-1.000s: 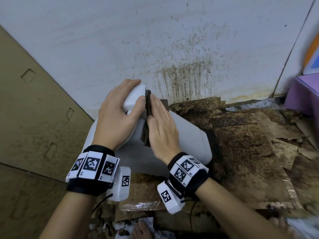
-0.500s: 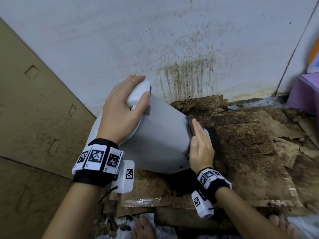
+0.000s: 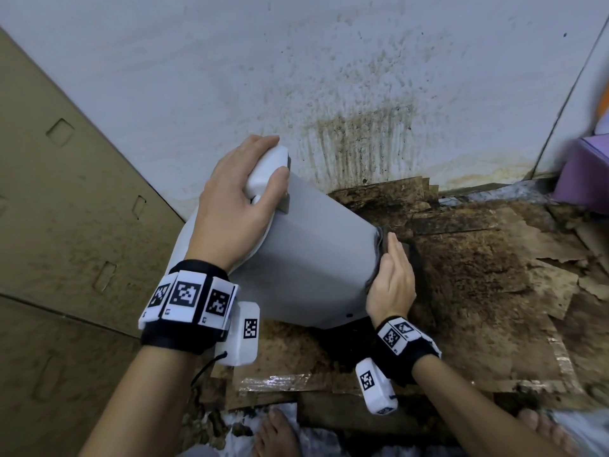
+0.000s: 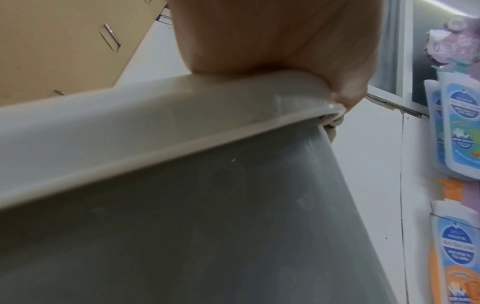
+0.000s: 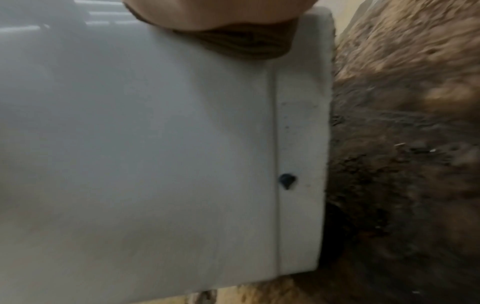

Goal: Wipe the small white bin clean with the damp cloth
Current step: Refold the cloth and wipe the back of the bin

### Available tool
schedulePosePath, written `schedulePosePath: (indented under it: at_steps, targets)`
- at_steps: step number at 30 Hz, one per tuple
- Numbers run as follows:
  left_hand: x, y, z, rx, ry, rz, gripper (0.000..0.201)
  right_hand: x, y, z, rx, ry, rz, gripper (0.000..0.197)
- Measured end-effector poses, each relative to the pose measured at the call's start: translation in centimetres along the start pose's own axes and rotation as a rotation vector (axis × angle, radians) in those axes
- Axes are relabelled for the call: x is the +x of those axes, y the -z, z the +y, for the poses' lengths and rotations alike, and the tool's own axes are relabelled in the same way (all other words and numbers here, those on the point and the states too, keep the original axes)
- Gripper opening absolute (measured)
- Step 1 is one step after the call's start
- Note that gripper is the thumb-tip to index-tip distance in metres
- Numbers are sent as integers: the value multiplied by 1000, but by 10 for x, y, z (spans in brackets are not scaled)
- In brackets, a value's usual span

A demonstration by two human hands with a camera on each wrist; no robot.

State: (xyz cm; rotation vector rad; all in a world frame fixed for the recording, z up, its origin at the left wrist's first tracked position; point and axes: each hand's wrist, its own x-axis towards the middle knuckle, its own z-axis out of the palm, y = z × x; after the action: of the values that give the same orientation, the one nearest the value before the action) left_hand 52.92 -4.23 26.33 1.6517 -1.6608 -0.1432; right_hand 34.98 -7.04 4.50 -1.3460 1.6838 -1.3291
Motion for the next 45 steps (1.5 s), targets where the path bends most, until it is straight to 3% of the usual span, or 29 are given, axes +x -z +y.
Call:
schedulePosePath:
  at_steps: [4,10,18,23,31,38,45]
  targets:
    - [0,0,-3,0,-9,-6,41,-8,-11,-47,10,98,-83,72]
    - [-1,0,-4,4,-28,-7,41,-19,-24,-128,76,363,-263,61]
    - [-1,-3,0,-13,-33,-5,42,-11,-12,-95,42,573,-207,55]
    - [-3,0,1,-47,-8,-1,41,-5,1,-37,16,517,-176,55]
    - [-4,-2,5,-24,-9,3,40,10,23,26,-11,223,-216,56]
    - [-2,-5,8,-5,-22,8,38,12,14,-28,-6,56,-277,62]
    - [-6,-5,6,-16,-30,4,41,3,-9,-144,87,237,-469,59]
